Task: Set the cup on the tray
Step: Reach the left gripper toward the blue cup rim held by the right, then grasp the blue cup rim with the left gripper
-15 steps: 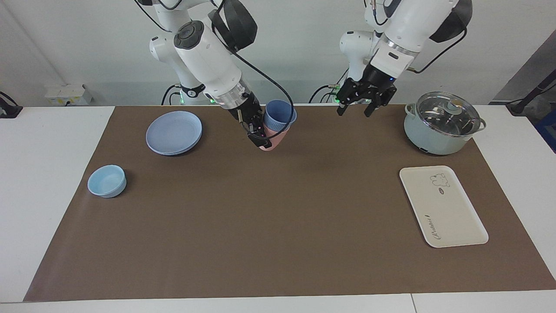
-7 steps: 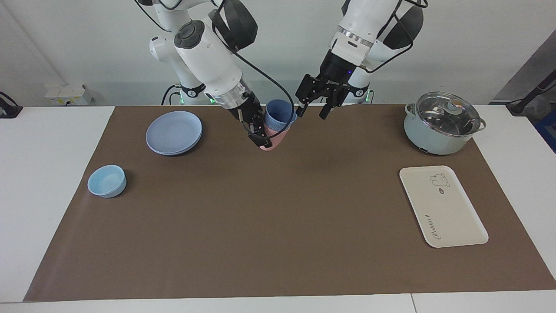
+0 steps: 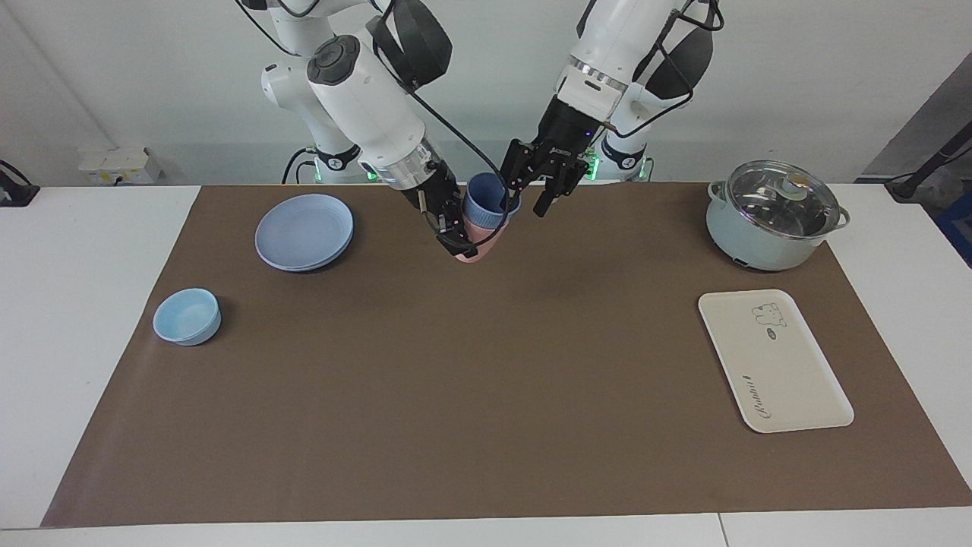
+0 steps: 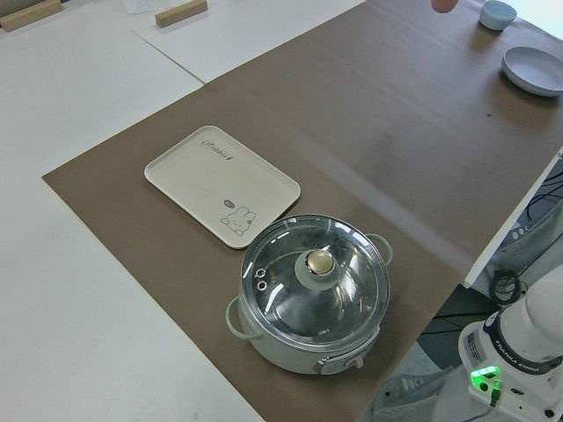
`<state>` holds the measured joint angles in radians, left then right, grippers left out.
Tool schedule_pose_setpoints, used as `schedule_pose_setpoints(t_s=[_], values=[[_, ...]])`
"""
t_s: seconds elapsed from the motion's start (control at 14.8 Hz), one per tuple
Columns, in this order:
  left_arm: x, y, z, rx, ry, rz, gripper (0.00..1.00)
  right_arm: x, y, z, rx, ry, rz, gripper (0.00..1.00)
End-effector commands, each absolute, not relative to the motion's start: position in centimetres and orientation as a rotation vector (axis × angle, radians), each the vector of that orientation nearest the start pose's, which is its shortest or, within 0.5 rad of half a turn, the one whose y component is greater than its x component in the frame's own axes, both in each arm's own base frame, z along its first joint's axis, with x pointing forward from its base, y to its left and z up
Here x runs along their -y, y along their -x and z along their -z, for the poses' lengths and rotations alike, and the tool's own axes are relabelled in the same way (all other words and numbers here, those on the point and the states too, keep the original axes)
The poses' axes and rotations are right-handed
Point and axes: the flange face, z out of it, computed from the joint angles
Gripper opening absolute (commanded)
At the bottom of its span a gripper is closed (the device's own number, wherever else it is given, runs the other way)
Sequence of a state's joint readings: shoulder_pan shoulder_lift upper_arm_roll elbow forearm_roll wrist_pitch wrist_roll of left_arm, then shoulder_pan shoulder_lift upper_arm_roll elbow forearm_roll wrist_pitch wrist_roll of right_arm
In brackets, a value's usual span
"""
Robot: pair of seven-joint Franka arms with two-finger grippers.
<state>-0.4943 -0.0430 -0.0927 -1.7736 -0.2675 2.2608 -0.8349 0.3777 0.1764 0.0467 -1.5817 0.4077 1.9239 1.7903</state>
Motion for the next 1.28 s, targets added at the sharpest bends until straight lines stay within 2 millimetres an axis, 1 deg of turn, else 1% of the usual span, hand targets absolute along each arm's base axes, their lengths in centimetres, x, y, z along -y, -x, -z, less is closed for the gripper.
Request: schedule_pose_setpoints(t_s=[0.0,0.14,0.27,0.34,0.47,0.61,0.68,0.74,0.81,0.95,1.01,1.08,1.15,1.22], values=[[33.2,-47.9,-62.5,-0.481,-2.532,-0.318,0.73,-28.7,-56.6,-55.9,-1.888,2.048,-0.383,0.0],[33.8,-47.3,-62.2,-0.464,-2.545,-0.3,0.73,-28.7,-56.6,-55.9,-1.888,2.048,-0.383,0.0],[33.1,-48.0,-62.8,-0.48,-2.534,-0.316,0.73,-28.6,-56.7,-55.9,-1.89,2.047,-0.382,0.0],[33.1,-48.0,-62.7,-0.482,-2.535,-0.313,0.73,-28.7,-56.6,-55.9,-1.888,2.048,-0.383,0.0],[33.7,-47.3,-62.1,-0.463,-2.552,-0.293,0.73,-28.7,-56.6,-55.9,-1.888,2.048,-0.383,0.0],[34.3,-46.5,-62.2,-0.445,-2.552,-0.29,0.73,-28.7,-56.6,-55.9,-1.889,2.05,-0.384,0.0],[34.3,-46.7,-62.2,-0.449,-2.548,-0.294,0.66,-28.6,-56.7,-55.9,-1.89,2.048,-0.383,0.0],[34.1,-46.9,-62.4,-0.455,-2.543,-0.301,0.58,-28.7,-56.6,-55.9,-1.887,2.052,-0.382,0.0],[33.8,-47.3,-62.5,-0.466,-2.54,-0.304,0.46,-28.7,-56.6,-55.9,-1.886,2.053,-0.381,0.0],[33.7,-47.4,-62.6,-0.47,-2.538,-0.307,0.32,-28.6,-56.6,-55.9,-1.884,2.055,-0.381,0.0],[33.7,-47.4,-62.5,-0.471,-2.538,-0.305,0.2,-28.6,-56.6,-55.9,-1.882,2.057,-0.379,0.0],[33.6,-47.5,-62.6,-0.473,-2.538,-0.305,0.0,-28.6,-56.6,-55.8,-1.875,2.066,-0.379,0.0],[33.6,-47.5,-62.6,-0.475,-2.539,-0.303,0.0,-28.6,-56.5,-55.8,-1.869,2.073,-0.38,0.0],[33.7,-47.6,-63.0,-0.477,-2.533,-0.306,0.0,-28.6,-56.6,-55.8,-1.869,2.073,-0.379,0.0]])
